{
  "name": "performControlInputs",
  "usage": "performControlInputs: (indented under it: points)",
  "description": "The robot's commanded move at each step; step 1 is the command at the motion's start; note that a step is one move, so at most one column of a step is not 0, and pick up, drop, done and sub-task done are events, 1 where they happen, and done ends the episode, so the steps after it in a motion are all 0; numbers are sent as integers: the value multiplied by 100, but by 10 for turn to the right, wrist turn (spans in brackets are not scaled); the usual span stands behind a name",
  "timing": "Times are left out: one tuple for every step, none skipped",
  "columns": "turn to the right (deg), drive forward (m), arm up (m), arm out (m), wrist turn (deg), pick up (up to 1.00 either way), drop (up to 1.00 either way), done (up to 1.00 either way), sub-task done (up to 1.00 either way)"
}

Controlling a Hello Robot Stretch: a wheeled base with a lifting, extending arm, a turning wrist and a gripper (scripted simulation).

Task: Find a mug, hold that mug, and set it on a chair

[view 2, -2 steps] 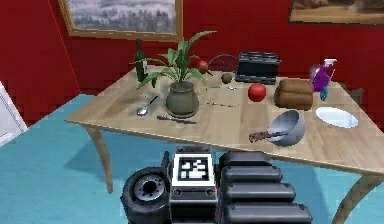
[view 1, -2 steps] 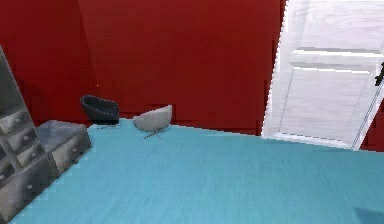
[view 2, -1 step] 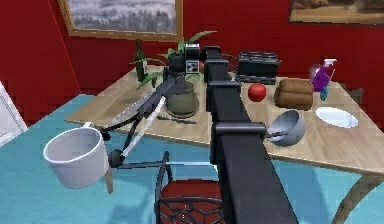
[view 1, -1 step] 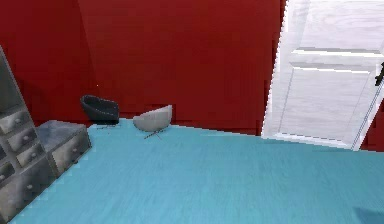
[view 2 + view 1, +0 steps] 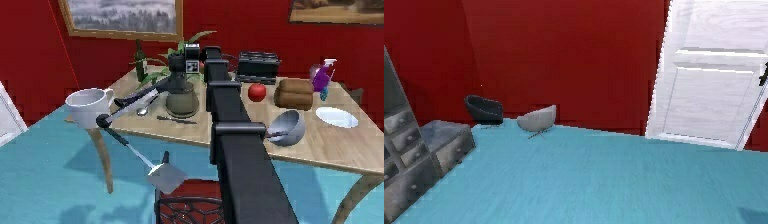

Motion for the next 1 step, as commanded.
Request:
performControlInputs:
  points:
    - [0,0,0,0,450,0,0,0,0]
